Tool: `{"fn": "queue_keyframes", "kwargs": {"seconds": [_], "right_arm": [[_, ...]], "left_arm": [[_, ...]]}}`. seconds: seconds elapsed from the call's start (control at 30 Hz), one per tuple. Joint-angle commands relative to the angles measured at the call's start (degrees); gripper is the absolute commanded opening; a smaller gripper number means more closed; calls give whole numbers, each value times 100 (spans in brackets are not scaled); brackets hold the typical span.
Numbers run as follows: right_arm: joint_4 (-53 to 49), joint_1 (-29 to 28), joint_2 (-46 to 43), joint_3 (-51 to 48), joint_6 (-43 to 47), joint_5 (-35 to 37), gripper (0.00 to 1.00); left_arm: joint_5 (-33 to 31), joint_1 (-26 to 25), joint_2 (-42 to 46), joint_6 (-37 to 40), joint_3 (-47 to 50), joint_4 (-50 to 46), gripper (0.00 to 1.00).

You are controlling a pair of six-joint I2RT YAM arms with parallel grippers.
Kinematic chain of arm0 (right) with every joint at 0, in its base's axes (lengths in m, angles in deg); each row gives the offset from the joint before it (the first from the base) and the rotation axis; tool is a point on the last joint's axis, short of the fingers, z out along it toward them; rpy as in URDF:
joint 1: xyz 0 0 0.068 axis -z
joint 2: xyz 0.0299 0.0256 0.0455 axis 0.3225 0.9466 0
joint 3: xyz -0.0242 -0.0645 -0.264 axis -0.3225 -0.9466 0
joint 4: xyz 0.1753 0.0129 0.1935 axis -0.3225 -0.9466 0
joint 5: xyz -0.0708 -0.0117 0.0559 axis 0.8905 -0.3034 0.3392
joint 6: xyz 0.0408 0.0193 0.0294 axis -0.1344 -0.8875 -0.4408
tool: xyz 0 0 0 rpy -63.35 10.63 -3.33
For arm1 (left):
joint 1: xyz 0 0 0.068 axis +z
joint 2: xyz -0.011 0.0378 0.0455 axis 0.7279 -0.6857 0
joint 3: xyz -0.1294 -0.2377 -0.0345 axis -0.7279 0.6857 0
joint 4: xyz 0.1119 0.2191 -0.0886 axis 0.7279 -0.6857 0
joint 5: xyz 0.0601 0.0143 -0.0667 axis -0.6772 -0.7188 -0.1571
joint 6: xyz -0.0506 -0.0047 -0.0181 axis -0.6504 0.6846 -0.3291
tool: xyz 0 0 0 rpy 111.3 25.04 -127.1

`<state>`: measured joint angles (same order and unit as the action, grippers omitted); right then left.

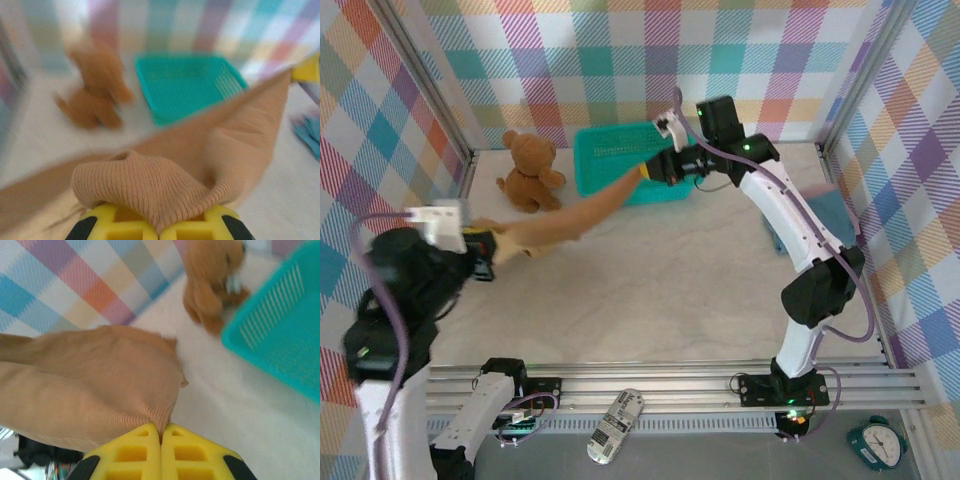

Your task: Fold and stack the tank tops

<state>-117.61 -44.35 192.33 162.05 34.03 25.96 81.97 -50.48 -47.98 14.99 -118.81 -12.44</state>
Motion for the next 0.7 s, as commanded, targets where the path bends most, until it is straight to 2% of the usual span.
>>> {"fn": "queue_keyframes", "kwargs": {"seconds": [0.0, 0.1, 0.17, 0.27, 0.4, 0.47, 0.6, 0.67], "right_arm": [[-520, 207, -270, -803, 792, -196, 0], [-436, 497, -437, -1568, 964, -16, 0], [-510, 668, -471, -1787, 1107, 131, 0], [-817, 904, -384, -1785, 1330, 242, 0], [-918, 1038, -276, -1748, 1443, 292, 0], [-1006, 1089, -179, -1662, 1479, 229, 0], [-1180, 1228, -91, -1601, 1649, 387, 0], [-1198, 1318, -72, -1644, 1684, 497, 0]], "left_arm": [[1420, -201, 824, -1400, 1405, 360, 0], [1577, -421, 1475, -1973, 2199, 384, 0], [1824, -473, 1573, -2202, 2428, 399, 0], [2038, -637, 1530, -2401, 2624, 468, 0], [1918, -1079, 1072, -2180, 2505, 434, 0], [1657, -1492, 702, -2173, 2378, 592, 0], [466, -3076, 135, -2405, 2228, 911, 0], [128, -3720, -7, -2700, 2322, 1119, 0]]}}
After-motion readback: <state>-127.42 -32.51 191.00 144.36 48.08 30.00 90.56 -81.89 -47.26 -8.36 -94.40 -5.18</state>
